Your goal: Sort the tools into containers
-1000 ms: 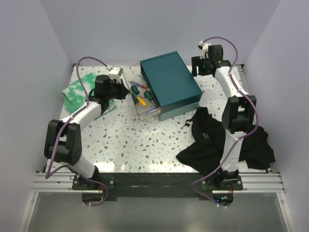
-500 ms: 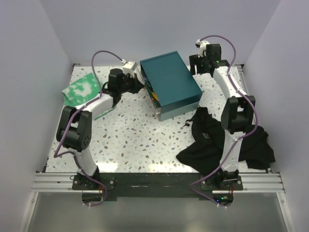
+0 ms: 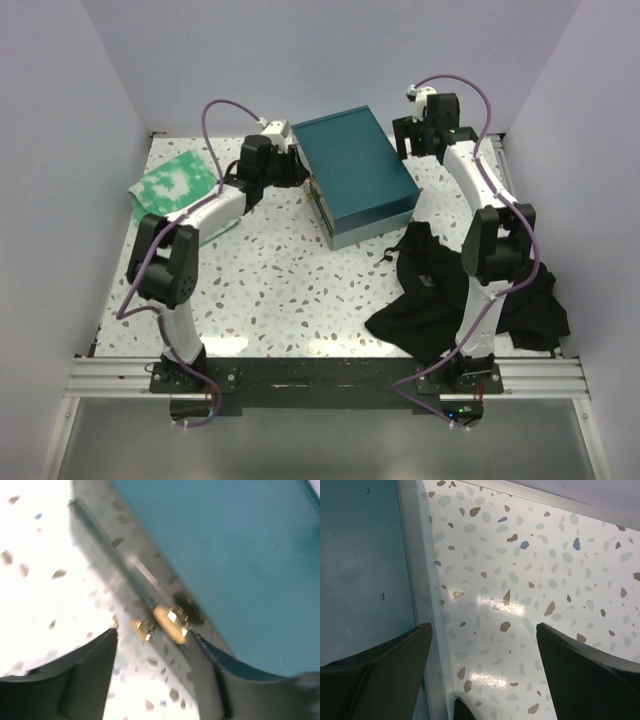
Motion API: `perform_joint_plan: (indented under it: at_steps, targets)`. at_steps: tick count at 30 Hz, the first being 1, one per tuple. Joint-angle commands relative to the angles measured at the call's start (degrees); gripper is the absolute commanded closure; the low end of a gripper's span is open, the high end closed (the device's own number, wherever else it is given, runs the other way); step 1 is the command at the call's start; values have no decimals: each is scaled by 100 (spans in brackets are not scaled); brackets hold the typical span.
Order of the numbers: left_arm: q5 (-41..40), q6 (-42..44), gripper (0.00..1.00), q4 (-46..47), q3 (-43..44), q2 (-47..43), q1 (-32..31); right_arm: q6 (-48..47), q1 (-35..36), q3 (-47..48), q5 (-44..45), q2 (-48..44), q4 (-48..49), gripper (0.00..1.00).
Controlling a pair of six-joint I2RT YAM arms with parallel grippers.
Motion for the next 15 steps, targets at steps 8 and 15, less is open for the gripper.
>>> perform_joint_plan:
  at_steps: [8, 15]
  targets:
    - [-1679, 856, 0, -939, -1411, -2569, 313, 980, 315, -1737, 1433, -2273, 45, 1]
    - [-1672, 918, 0, -577, -2246, -2948, 708, 937, 333, -3346, 1521, -4267, -447, 1]
